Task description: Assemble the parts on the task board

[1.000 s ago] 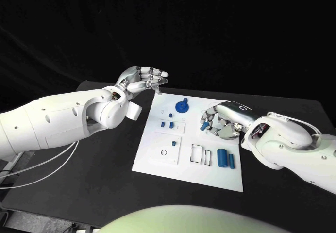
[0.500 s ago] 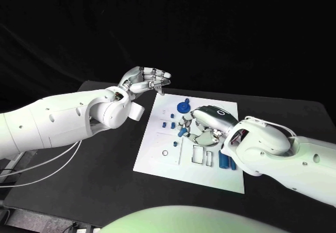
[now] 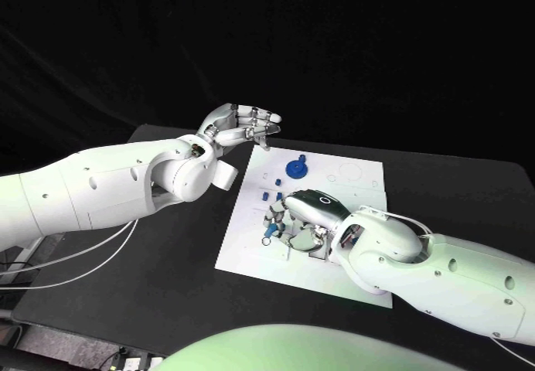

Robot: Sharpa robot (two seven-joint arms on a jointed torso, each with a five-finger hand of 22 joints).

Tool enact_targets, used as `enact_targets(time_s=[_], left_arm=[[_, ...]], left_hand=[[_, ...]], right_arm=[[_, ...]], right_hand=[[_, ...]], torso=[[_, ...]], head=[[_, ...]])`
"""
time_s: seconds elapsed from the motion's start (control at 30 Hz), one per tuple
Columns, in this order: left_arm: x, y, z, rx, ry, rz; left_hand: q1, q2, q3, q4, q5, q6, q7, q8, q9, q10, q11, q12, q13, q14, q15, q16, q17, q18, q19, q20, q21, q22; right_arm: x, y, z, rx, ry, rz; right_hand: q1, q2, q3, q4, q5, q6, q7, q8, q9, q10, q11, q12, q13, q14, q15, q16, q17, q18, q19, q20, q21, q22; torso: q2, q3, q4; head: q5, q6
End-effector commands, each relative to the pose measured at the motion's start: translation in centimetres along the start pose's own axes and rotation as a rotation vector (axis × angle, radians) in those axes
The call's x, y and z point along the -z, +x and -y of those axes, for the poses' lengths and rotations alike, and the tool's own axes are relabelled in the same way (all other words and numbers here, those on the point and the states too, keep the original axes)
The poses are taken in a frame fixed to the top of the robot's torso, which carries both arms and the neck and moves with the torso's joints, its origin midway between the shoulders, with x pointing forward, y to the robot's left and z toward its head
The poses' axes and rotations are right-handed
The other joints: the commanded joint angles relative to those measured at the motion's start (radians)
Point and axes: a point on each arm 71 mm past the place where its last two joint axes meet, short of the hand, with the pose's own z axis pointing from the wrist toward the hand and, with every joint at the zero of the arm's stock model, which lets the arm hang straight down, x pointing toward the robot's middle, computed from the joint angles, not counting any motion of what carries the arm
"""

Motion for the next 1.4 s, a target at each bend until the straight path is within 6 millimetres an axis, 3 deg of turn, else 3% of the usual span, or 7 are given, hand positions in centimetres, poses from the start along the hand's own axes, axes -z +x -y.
enact_targets(time_s=[0.03, 0.8, 1.4], left_arm=[[-0.1, 0.4, 0.1, 0.015, 0.005, -0.019], [-0.2, 0.5, 0.1, 0.016, 0.005, -0.023], [-0.1, 0.5, 0.1, 0.017, 0.004, -0.023]], left_hand=[[0.002, 0.01, 0.0, -0.006, 0.006, -0.006, 0.001, 0.0, -0.001, -0.007, -0.003, 0.006, 0.001, -0.01, 0.0, -0.001, 0.001, 0.013, -0.008, 0.0, 0.002, 0.001], [0.002, 0.01, 0.0, -0.006, 0.006, -0.006, 0.001, 0.0, -0.001, -0.007, -0.003, 0.006, 0.001, -0.01, 0.0, -0.001, 0.001, 0.013, -0.008, 0.0, 0.002, 0.001], [0.002, 0.01, 0.0, -0.006, 0.006, -0.006, 0.001, 0.0, -0.001, -0.007, -0.003, 0.006, 0.001, -0.01, 0.0, -0.001, 0.001, 0.013, -0.008, 0.0, 0.002, 0.001]], right_arm=[[-0.3, 0.7, -0.1, 0.015, -0.018, -0.007], [-1.1, 2.7, 1.0, 0.019, 0.008, -0.06], [-1.5, 3.5, 1.0, 0.051, 0.028, -0.087]], right_hand=[[-0.006, 0.001, 0.0, 0.008, 0.002, 0.013, 0.006, 0.001, 0.022, 0.007, -0.001, -0.003, -0.001, 0.009, -0.002, 0.002, 0.001, -0.012, 0.006, -0.001, -0.005, 0.08], [-0.007, 0.002, 0.001, 0.008, 0.004, 0.012, 0.006, 0.001, 0.023, 0.008, -0.002, -0.005, -0.002, 0.01, -0.003, 0.002, 0.002, -0.013, 0.008, -0.001, -0.001, 0.082], [-0.008, 0.003, 0.001, 0.008, 0.004, 0.013, 0.005, 0.001, 0.024, 0.01, -0.002, -0.006, -0.002, 0.01, -0.003, 0.001, 0.001, -0.013, 0.008, -0.001, -0.002, 0.082]], torso=[[0.0, 0.0011, -0.001], [-0.002, 0.0001, -0.0014], [-0.001, 0.0003, -0.0017]], head=[[0.002, -0.004], [0.01, -0.017], [0.011, -0.018]])
